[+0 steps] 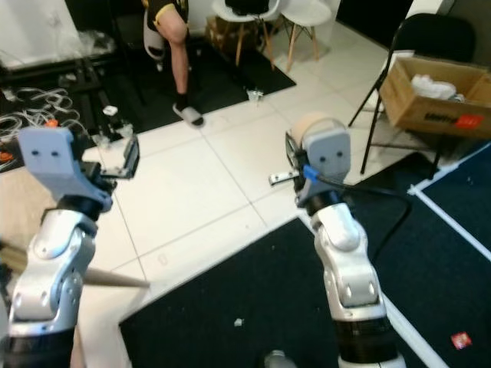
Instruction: Picking trash to rubbish bin
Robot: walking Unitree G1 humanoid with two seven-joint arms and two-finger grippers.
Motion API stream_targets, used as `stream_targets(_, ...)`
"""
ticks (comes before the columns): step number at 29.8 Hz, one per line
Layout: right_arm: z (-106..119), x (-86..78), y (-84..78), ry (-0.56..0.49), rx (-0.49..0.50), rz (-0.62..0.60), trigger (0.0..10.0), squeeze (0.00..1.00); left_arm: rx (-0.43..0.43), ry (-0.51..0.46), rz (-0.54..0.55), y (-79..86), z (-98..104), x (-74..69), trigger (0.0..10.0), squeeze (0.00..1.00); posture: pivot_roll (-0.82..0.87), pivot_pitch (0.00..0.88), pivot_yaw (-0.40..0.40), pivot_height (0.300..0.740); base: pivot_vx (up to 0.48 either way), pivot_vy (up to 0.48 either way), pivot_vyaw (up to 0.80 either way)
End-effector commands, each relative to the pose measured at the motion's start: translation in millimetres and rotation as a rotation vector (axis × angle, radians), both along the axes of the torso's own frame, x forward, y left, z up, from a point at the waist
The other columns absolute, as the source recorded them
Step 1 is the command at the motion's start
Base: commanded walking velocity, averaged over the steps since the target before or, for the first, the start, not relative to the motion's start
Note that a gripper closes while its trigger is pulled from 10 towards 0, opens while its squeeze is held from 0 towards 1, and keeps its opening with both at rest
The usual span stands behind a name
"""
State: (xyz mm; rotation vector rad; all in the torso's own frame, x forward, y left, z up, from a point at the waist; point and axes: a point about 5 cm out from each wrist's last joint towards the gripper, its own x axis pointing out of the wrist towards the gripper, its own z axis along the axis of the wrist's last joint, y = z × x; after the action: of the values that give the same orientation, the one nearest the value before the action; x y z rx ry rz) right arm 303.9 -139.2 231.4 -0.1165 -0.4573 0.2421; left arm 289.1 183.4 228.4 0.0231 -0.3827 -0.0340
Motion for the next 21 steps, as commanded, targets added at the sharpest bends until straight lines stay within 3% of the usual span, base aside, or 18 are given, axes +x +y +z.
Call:
stream_targets(1, -0.8, -1.4, 2.2, 0.004, 0.006, 0.015, 10.0, 0.0, 0.0, 0.016, 0.02, 4.6, -3.6, -2.5, 10.0, 0.0, -0.01, 0.156, -0.052, 0.74, 0.251, 0.0, 0.0)
stream_targets(5, -0.5, -1.1, 2.7, 0.004, 0.005, 0.017, 10.0, 0.0, 0.0, 0.017, 0.024, 5.4, -3.9, -2.8, 10.0, 0.0, -0.01, 0.156, -0.053, 0.74, 0.248, 0.0, 0.0)
stream_targets(21, 1.3, 0.0, 3.3, 0.004, 0.008, 0.025, 10.0, 0.0, -0.004, 0.024, 0.04, 4.4, -6.6, -2.1, 10.0, 0.0, -0.01, 0.16, -0.059, 0.74, 0.0, 0.0, -0.06)
